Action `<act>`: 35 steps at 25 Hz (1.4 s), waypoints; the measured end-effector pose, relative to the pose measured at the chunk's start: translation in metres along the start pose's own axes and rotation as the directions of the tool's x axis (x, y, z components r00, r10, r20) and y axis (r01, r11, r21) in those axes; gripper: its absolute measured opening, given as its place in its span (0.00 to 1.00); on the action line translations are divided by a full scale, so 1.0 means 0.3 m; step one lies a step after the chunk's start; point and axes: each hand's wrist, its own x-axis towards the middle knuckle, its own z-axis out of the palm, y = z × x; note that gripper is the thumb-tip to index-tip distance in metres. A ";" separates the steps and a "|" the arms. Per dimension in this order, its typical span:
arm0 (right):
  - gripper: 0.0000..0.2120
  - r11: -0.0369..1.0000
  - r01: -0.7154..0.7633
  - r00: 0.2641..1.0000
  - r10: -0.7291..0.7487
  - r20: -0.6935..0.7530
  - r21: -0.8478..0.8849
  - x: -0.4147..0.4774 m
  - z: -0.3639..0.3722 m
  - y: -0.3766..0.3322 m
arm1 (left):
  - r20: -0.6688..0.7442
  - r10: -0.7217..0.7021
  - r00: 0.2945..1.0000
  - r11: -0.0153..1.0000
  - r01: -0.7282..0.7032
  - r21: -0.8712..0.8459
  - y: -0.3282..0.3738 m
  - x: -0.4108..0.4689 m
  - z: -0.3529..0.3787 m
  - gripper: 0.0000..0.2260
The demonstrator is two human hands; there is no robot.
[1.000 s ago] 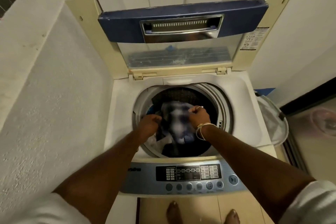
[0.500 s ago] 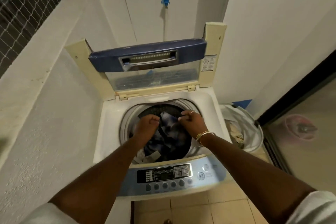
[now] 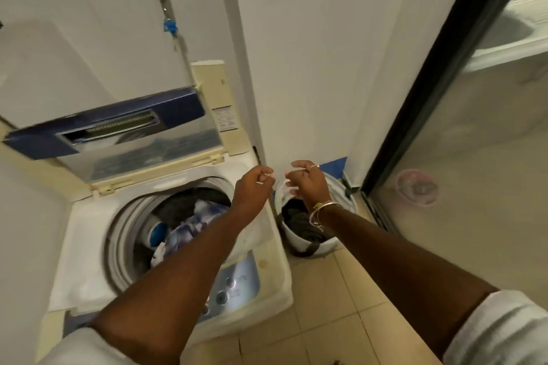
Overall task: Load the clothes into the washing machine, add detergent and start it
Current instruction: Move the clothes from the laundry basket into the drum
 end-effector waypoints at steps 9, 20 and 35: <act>0.12 0.984 -0.115 0.992 0.107 -0.061 -0.137 0.303 -0.284 0.095 | 0.089 -0.218 0.972 0.974 0.222 -0.037 0.000 0.237 0.314 0.07; 0.19 0.804 -0.320 0.933 0.359 -0.019 -0.501 0.858 -0.332 0.673 | 0.202 -0.513 0.834 0.852 0.467 0.236 -0.539 0.725 0.714 0.07; 0.60 0.420 -0.382 0.715 0.699 0.025 -0.823 1.258 -0.207 1.807 | 0.304 -0.546 0.781 0.715 0.244 0.655 -1.510 1.242 1.277 0.45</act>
